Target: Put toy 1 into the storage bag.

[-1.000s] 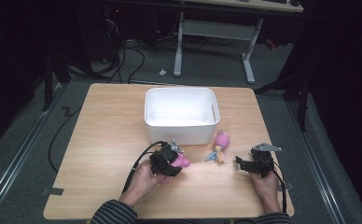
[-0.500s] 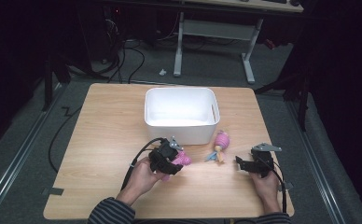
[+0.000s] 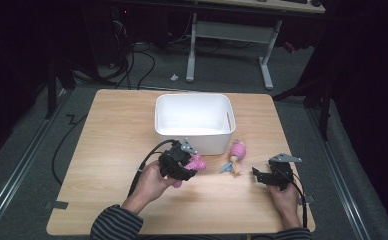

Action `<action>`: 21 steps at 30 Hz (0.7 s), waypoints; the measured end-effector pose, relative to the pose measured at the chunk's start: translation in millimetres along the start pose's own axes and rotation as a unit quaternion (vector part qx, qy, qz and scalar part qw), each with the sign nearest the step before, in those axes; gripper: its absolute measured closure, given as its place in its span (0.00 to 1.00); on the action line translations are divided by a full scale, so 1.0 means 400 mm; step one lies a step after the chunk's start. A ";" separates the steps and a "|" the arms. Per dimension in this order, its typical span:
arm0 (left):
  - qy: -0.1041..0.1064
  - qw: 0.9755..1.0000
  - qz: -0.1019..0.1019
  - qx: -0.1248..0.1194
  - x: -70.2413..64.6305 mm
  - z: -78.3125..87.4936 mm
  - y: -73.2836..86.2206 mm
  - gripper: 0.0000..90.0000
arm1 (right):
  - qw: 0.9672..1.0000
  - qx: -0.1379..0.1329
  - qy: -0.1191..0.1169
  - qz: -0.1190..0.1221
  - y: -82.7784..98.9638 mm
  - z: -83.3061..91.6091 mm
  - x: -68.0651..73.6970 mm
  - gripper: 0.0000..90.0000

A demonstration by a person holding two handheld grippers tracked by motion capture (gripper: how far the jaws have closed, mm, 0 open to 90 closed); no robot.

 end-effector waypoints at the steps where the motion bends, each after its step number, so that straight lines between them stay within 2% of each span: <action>1: 0.000 1.000 -0.001 -0.001 0.000 0.002 -0.003 0.65 | 1.000 0.000 0.000 0.000 0.000 0.000 0.000 0.25; 4: -0.002 1.000 -0.008 0.002 -0.003 0.008 -0.013 0.65 | 1.000 0.000 0.000 0.000 0.000 0.000 0.000 0.25; 5: -0.005 1.000 -0.017 0.001 -0.007 0.016 -0.024 0.65 | 1.000 0.000 0.000 0.000 0.000 0.000 0.000 0.25; 9: -0.001 1.000 -0.023 -0.003 -0.007 0.035 -0.042 0.65 | 1.000 0.000 0.000 0.000 0.000 0.000 0.000 0.25; 14: 0.022 1.000 -0.011 -0.012 0.006 0.052 -0.063 0.65 | 1.000 0.000 0.000 0.000 0.000 0.000 0.000 0.25; 21: 0.023 0.999 -0.007 -0.031 0.029 0.087 -0.098 0.65 | 1.000 0.000 0.000 0.000 0.000 0.000 0.000 0.25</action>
Point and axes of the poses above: each handheld gripper's, and its own axes: z roughly backward along the jaws, y roughly out of its underside, x roughly to its left, the point moved 4 cm from there along -z, roughly forward along the jaws, and after that the axes turned 4 degrees about -y, right-handed, at the moved point
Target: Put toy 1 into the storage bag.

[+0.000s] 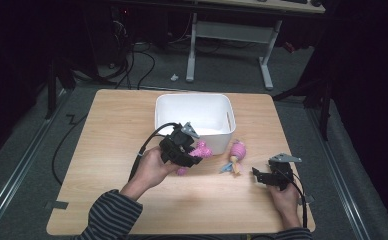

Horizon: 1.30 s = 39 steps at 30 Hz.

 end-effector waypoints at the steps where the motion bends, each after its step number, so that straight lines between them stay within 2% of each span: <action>1: 0.001 1.000 0.001 0.000 0.003 0.003 -0.003 0.65 | 1.000 0.000 0.000 0.000 0.000 0.000 0.000 0.25; 12: -0.008 1.000 -0.008 -0.005 0.030 0.043 -0.059 0.65 | 1.000 0.000 0.000 0.000 0.000 0.000 0.000 0.25; 21: -0.014 1.000 -0.020 0.007 0.040 0.044 -0.096 0.65 | 1.000 0.000 0.000 0.000 0.000 0.000 0.000 0.25; 26: -0.027 0.999 -0.024 0.012 0.057 0.042 -0.130 0.65 | 1.000 0.000 0.000 0.000 0.000 0.000 0.000 0.25; 32: -0.038 0.999 -0.012 0.011 0.086 0.041 -0.147 0.65 | 1.000 0.000 -0.001 0.001 0.000 0.000 0.000 0.25; 36: -0.028 1.000 0.001 0.010 0.103 0.035 -0.154 0.65 | 1.000 0.000 -0.001 0.001 0.000 0.000 0.001 0.25; 39: -0.033 0.999 0.002 0.014 0.113 0.029 -0.156 0.65 | 1.000 0.000 -0.001 0.002 0.000 0.000 0.000 0.25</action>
Point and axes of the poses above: each handheld gripper's, and its own axes: z roughly backward along the jaws, y roughly out of its underside, x roughly to its left, the point moved 4 cm from there along -z, roughly forward along the jaws, and after that the axes turned 4 degrees about -y, right-handed, at the moved point
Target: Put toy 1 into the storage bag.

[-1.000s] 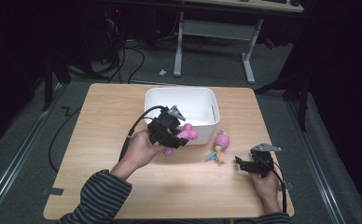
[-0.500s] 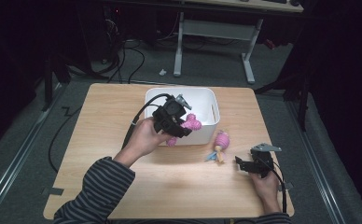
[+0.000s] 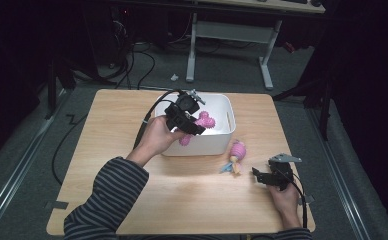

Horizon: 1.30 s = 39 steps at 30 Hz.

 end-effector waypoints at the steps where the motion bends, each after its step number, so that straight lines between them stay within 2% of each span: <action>1: 0.001 1.000 0.000 0.000 0.002 -0.001 0.000 0.65 | 1.000 0.000 0.000 0.000 0.000 0.000 0.000 0.25; 9: -0.011 1.000 0.010 -0.005 0.030 -0.015 -0.009 0.65 | 1.000 0.000 0.000 0.000 0.000 0.000 0.000 0.25; 14: -0.010 1.000 0.017 -0.002 0.041 -0.033 -0.010 0.65 | 1.000 0.000 -0.001 0.001 0.000 0.000 0.000 0.25; 16: -0.004 1.000 0.027 -0.004 0.052 -0.048 -0.013 0.65 | 1.000 0.000 -0.001 0.001 0.000 0.000 0.000 0.25; 22: -0.008 1.000 0.030 0.004 0.063 -0.070 -0.017 0.65 | 1.000 0.000 -0.001 0.001 0.000 0.000 0.000 0.25; 26: -0.018 0.999 0.035 0.003 0.077 -0.083 -0.017 0.65 | 1.000 0.000 -0.001 0.001 0.000 0.000 0.000 0.25; 31: -0.022 0.998 0.052 0.001 0.103 -0.097 -0.013 0.65 | 1.000 0.000 -0.001 0.001 0.000 0.000 0.001 0.25; 39: -0.033 0.997 0.067 -0.003 0.129 -0.113 -0.010 0.65 | 1.000 0.000 -0.001 0.001 0.000 0.000 0.001 0.25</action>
Point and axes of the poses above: each handheld gripper's, and its own axes: z roughly backward along the jaws, y roughly out of its underside, x roughly to its left, the point moved 4 cm from there along -z, roughly forward along the jaws, and after that the axes turned 4 degrees about -y, right-handed, at the moved point
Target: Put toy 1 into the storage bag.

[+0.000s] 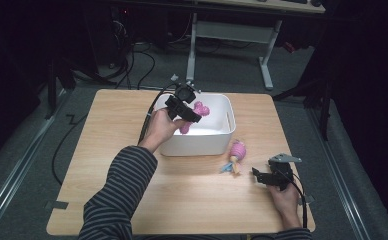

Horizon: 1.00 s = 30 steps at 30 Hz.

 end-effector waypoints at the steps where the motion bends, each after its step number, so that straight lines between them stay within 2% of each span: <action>1: -0.003 1.000 0.001 0.000 0.002 -0.003 0.000 0.65 | 1.000 0.000 0.000 0.000 0.000 0.000 0.000 0.25; 6: -0.018 1.000 0.004 0.010 0.013 -0.015 0.004 0.65 | 1.000 0.000 0.000 0.000 0.000 0.000 0.000 0.25; 8: -0.026 1.000 0.001 0.013 0.014 -0.020 0.006 0.65 | 1.000 0.000 0.000 0.000 0.000 0.000 0.000 0.25; 12: -0.027 1.000 -0.001 0.014 0.014 -0.026 0.005 0.65 | 1.000 0.000 0.000 0.000 0.000 0.000 0.000 0.25; 14: -0.038 0.999 -0.006 0.018 0.014 -0.030 0.006 0.65 | 1.000 0.000 0.000 0.000 0.000 0.000 0.000 0.25; 22: -0.045 0.999 -0.006 0.027 0.015 -0.045 0.010 0.65 | 1.000 0.000 0.000 0.000 0.000 0.000 0.000 0.25; 30: -0.042 0.998 -0.011 0.043 0.004 -0.064 0.017 0.64 | 1.000 0.000 0.000 0.000 0.000 0.000 0.000 0.25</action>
Point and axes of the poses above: each handheld gripper's, and its own axes: z roughly backward along the jaws, y roughly out of its underside, x roughly to its left, the point moved 4 cm from there along -z, roughly forward along the jaws, and after that the axes turned 4 degrees about -y, right-handed, at the moved point
